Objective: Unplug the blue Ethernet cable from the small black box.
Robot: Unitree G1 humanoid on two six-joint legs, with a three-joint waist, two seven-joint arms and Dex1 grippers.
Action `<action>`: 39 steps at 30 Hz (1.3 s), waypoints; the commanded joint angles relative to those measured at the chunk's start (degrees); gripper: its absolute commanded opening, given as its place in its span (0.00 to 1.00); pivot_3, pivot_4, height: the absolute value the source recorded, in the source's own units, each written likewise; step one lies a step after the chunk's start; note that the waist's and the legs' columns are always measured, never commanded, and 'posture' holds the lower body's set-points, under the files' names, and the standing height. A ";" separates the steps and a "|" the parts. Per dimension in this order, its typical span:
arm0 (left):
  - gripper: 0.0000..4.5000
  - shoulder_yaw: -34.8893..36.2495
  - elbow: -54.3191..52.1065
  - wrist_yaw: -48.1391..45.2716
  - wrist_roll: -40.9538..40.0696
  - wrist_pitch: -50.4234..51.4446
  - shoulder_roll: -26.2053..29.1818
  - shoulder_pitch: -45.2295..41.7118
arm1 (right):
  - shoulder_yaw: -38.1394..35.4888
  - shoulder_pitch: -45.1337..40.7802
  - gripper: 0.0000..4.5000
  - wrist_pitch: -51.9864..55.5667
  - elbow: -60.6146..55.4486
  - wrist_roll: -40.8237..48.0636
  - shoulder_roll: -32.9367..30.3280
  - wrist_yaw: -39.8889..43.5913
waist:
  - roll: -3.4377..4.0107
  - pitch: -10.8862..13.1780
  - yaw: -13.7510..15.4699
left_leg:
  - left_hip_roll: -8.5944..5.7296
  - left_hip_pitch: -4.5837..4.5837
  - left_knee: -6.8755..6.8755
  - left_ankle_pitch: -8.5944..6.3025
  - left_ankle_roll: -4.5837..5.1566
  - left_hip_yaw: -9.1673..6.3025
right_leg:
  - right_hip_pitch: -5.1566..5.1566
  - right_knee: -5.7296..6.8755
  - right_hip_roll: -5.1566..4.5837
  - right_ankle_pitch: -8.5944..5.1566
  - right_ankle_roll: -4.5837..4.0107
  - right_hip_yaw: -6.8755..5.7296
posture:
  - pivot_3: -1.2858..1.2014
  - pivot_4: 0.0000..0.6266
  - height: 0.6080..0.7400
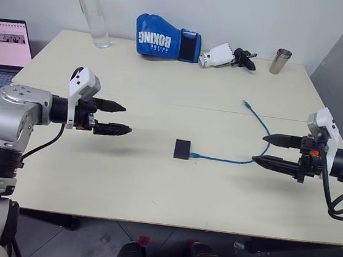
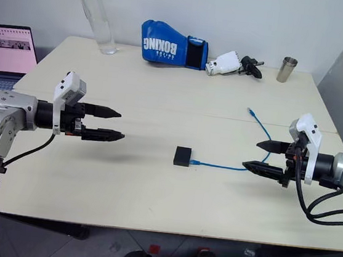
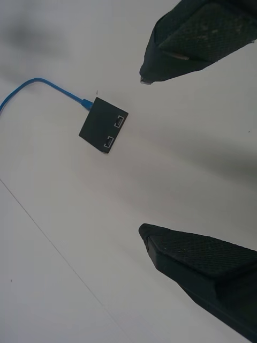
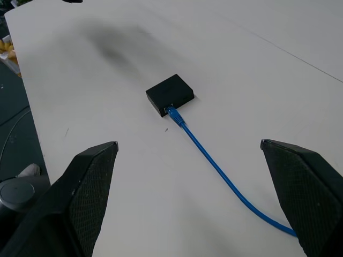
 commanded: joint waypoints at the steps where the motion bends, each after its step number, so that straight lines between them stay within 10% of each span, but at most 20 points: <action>1: 0.99 0.87 -2.50 -1.23 -0.63 0.31 1.50 0.36 | 1.57 -1.44 1.00 -2.70 -0.75 -0.97 0.59 1.00 | 0.00 0.00 -0.02 | 0.00 0.00 0.00 0.00 0.00 0.00 | 0.00 0.00 0.00 0.00 0.00 0.00 | 0.52 0.24 1.00; 17: 0.99 3.22 -21.91 6.82 -3.82 1.26 -2.78 12.67 | 29.74 -15.56 1.00 -30.51 23.65 -26.38 20.21 7.06 | 0.10 0.06 -0.03 | 0.05 0.01 0.10 0.00 -0.01 0.02 | 0.01 0.05 0.01 0.00 -0.02 -0.01 | 0.52 0.24 1.00; 30: 0.99 4.18 -25.93 10.30 -6.00 3.06 -2.36 14.42 | 31.49 -24.33 1.00 -47.16 54.77 -36.55 31.22 10.68 | 0.13 0.07 -0.08 | 0.08 0.04 0.25 0.01 -0.02 0.03 | 0.07 0.11 -0.01 0.02 -0.04 -0.04 | 0.52 0.24 1.00; 39: 1.00 3.81 -26.08 11.09 -6.39 3.10 -2.32 14.20 | 30.21 -26.19 0.55 -50.60 59.29 -38.65 33.94 12.01 | 0.14 0.07 -0.11 | 0.09 0.08 0.29 0.01 -0.03 0.03 | 0.10 0.18 -0.01 0.02 -0.04 -0.04 | 0.52 0.24 1.00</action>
